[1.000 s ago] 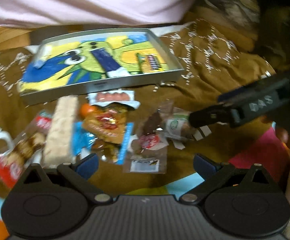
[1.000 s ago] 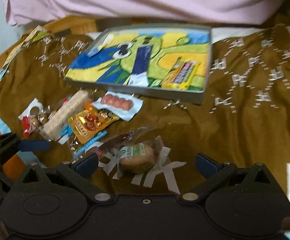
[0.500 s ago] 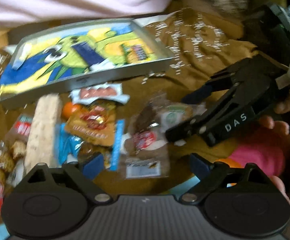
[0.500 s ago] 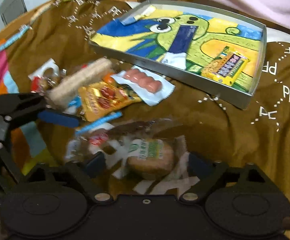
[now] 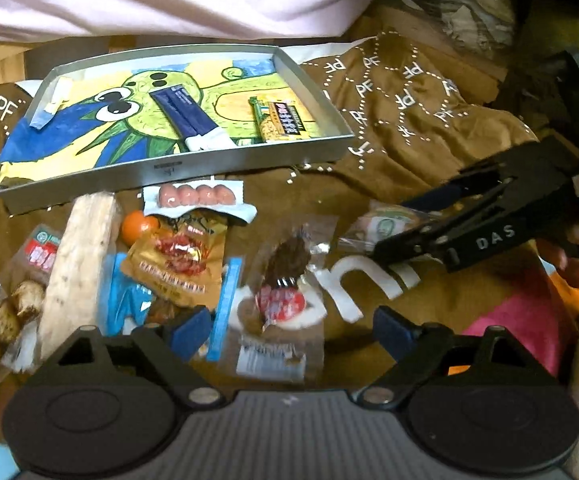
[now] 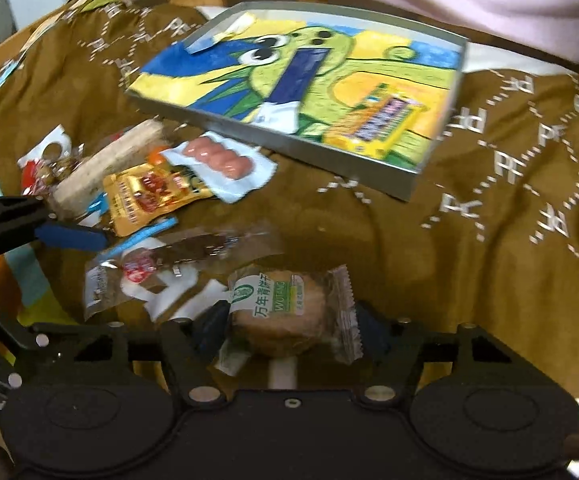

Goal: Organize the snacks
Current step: 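Grasp the brown jerky pack with the left tool while the right tool grasps the cookie pack, then carry both packs over the tray and open both tools to release them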

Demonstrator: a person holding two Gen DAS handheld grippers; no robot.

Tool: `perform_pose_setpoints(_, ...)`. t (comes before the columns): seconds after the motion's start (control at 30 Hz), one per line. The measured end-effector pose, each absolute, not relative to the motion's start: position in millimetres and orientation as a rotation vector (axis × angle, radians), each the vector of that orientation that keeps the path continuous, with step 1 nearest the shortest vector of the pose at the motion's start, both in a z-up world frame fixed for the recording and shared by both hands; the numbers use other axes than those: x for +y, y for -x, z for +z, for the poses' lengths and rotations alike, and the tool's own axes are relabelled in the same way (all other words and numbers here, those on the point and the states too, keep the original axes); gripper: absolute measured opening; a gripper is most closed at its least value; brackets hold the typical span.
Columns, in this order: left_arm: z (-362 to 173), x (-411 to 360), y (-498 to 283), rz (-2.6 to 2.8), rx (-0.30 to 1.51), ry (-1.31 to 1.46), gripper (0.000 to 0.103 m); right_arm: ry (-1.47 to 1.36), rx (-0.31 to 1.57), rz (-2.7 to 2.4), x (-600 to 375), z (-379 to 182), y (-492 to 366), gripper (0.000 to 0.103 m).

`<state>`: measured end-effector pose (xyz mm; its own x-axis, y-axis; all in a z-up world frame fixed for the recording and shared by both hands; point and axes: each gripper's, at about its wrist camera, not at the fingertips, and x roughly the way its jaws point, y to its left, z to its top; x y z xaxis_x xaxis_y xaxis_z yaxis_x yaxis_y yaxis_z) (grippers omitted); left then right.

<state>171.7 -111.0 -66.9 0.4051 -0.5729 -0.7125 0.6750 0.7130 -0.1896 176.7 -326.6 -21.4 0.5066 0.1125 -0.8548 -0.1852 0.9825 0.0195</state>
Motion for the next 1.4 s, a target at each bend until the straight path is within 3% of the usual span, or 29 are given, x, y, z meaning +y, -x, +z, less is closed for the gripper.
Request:
perform_pose_setpoints(0.27, -73.2, -132.6, -191.5, -0.785, 0.834, -0.139, 0.089, 0.051, 1.026, 0.147, -334.9, -24.4, -181.4, 0.071)
perform_pose_setpoints(0.37, -74.1, -136.1, -192.1, -0.798, 0.831, -0.158, 0.081, 0.034, 1.027, 0.136, -338.3, -26.1, -184.8, 0.071)
perform_pose_setpoints(0.47, -73.3, -138.4, -189.3, -0.835, 0.853, -0.177, 0.065, 0.023, 1.028, 0.129, -339.2, -26.9, -186.3, 0.072)
perform_pose_setpoints(0.5, -73.9, -139.7, -188.4, -0.839, 0.873, -0.185, 0.056, 0.024, 1.028, 0.129, -338.9, -27.0, -186.4, 0.072)
perform_pose_setpoints(0.53, -74.4, -140.7, -187.8, -0.830, 0.882, -0.194, 0.054, 0.028, 1.028, 0.129, -338.4, -26.8, -186.2, 0.072)
perform_pose_setpoints(0.73, -67.6, -149.3, -187.7, -0.753, 0.926, -0.177, 0.054, 0.004, 1.021, 0.133, -342.5, -23.6, -182.0, 0.072)
perform_pose_setpoints(0.83, -73.2, -151.1, -194.8, -0.745, 0.939, -0.144, 0.060, -0.001, 1.027, 0.132, -342.1, -25.0, -183.8, 0.074)
perform_pose_setpoints(1.0, -77.6, -149.6, -203.1, -0.734, 0.955, -0.093, 0.056, 0.001, 1.029, 0.129, -341.8, -27.7, -185.7, 0.076)
perform_pose_setpoints(1.03, -77.0, -149.5, -202.5, -0.729, 0.956, -0.098, 0.052, -0.006, 1.029, 0.127, -342.3, -28.1, -186.2, 0.074)
perform_pose_setpoints(1.4, -66.0, -144.1, -177.5, -0.648, 0.965, -0.089, 0.049, 0.013, 1.023, 0.119, -336.3, -26.4, -180.3, 0.058)
